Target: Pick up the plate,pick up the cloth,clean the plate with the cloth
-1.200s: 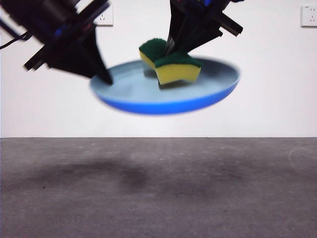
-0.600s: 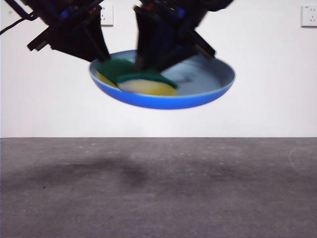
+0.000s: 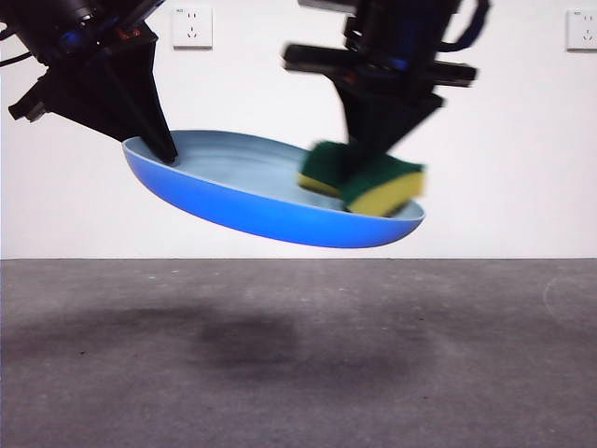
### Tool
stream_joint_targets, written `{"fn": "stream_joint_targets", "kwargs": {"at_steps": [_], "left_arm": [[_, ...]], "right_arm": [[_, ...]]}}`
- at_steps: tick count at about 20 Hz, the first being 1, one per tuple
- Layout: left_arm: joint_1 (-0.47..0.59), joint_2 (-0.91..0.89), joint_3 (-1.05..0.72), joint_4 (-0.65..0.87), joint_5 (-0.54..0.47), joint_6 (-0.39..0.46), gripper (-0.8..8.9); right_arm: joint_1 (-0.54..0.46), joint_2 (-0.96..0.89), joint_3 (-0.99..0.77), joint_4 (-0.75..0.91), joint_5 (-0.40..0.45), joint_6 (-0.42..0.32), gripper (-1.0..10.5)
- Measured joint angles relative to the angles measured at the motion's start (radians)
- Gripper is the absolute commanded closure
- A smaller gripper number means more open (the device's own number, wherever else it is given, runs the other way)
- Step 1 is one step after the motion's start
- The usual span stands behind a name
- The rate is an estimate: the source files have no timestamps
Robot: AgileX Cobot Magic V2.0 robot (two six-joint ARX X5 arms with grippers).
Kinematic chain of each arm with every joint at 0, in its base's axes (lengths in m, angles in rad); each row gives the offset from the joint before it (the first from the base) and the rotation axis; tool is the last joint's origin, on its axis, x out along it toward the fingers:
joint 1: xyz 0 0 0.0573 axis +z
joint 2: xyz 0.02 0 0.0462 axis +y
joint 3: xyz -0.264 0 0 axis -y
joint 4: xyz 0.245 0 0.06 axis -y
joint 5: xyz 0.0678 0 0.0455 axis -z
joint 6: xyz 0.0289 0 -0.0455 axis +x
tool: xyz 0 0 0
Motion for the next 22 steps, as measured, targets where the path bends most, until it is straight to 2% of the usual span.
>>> {"fn": "stream_joint_targets", "kwargs": {"at_steps": [2, 4, 5, 9, 12, 15, 19, 22], "left_arm": [[-0.003, 0.0, 0.0, 0.008, -0.001, 0.001, 8.22], [-0.006, 0.0, 0.0, 0.046, -0.007, 0.004, 8.22], [-0.01, 0.0, 0.0, 0.072, -0.017, 0.004, 8.22], [-0.026, 0.0, 0.0, 0.187, -0.104, -0.008, 8.22], [-0.024, -0.005, 0.0, 0.239, -0.138, -0.016, 8.22], [-0.015, -0.005, 0.0, 0.221, -0.095, -0.015, 8.22], [0.023, -0.005, 0.0, 0.186, 0.032, -0.015, 8.22], [0.034, -0.005, 0.0, 0.163, 0.087, -0.013, 8.22]], "right_arm": [[-0.003, 0.0, 0.0, 0.06, -0.083, 0.0, 9.6], [0.002, 0.0, 0.0, 0.142, -0.257, 0.015, 9.6], [0.012, 0.0, 0.0, 0.168, -0.303, 0.024, 9.6], [0.094, 0.0, 0.0, 0.139, -0.369, 0.038, 9.6], [0.127, 0.001, 0.0, 0.05, -0.374, 0.034, 9.6], [0.129, 0.001, 0.001, -0.068, -0.309, 0.017, 9.6], [0.133, 0.001, 0.001, -0.185, -0.029, -0.006, 9.6], [0.102, 0.001, 0.001, -0.2, 0.045, -0.01, 9.6]]}}
